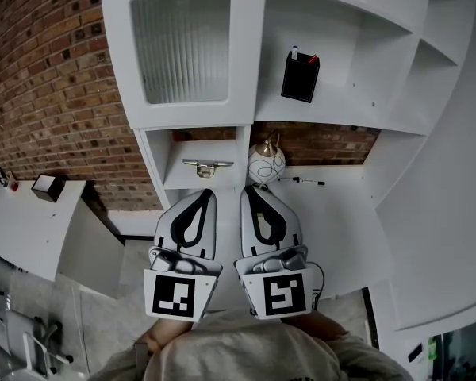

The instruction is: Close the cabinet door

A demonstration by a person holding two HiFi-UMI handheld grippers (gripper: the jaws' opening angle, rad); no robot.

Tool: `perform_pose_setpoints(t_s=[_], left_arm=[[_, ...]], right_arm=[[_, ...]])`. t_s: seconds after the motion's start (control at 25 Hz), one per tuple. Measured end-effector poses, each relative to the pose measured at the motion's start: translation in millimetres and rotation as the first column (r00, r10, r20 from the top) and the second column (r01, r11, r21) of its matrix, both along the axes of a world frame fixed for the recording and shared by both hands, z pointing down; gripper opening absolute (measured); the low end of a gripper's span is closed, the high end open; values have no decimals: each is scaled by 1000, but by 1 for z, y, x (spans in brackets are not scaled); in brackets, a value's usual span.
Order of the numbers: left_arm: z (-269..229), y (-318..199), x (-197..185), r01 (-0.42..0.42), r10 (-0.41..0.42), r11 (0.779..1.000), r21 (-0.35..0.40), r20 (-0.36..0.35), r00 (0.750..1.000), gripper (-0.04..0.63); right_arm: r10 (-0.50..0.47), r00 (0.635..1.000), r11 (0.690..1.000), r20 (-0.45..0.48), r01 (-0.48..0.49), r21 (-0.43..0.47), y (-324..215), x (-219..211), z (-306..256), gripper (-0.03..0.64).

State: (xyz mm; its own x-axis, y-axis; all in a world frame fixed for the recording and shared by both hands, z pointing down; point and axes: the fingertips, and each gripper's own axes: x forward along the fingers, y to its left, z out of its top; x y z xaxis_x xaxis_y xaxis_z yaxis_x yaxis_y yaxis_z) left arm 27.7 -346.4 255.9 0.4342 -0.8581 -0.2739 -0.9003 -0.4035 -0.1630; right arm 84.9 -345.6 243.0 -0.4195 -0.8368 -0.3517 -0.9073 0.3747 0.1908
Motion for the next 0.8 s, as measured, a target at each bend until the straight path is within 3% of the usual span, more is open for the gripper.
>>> perform_pose_setpoints(t_s=[0.8], left_arm=[[-2,-12,3,-16,16,1000,-5,0,1000,6]], right_arm=[[-8,1000,1000,8,8,-15,-16,1,1,18]])
